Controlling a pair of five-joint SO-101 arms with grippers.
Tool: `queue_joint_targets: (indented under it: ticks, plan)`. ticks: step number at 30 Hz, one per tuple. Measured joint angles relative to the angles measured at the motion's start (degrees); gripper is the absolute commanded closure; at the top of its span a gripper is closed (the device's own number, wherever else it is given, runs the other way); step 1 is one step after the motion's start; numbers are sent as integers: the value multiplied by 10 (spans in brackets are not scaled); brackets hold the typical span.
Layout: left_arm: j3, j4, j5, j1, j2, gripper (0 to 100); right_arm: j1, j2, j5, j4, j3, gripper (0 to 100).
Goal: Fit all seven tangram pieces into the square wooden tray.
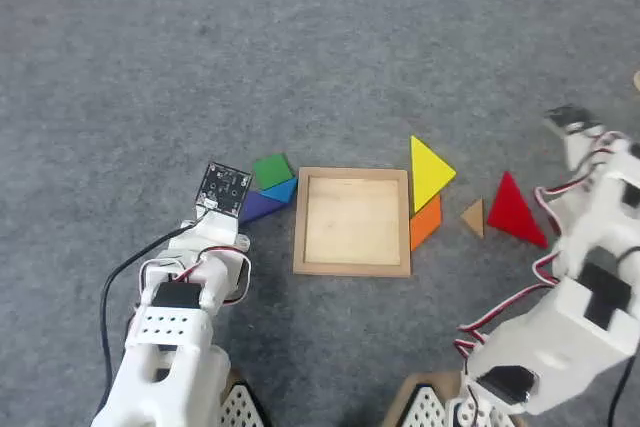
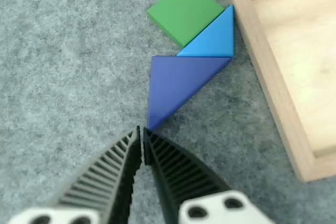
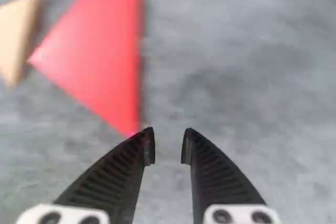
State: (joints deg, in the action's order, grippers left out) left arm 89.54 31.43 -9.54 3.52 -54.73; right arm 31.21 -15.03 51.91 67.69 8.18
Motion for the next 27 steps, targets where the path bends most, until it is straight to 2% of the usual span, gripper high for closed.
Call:
queue_joint_targets:
  ticks: [8,12,15,18,24,27]
  plan:
    - [0,0,0,0,0,986,64,-56,-68,0,-71,908]
    - [0,0,0,0,0,986,64,-59,-128,1,-73,908]
    - [0,0,0,0,0,986,39,-59,-164,8,-73,907]
    - [0,0,0,0,0,986,-18,-59,-172,53,-73,894]
    - [0,0,0,0,0,986,-125,-59,-176,93,-73,752]
    - [0,0,0,0,0,986,-162,-59,-178,103,-73,728]
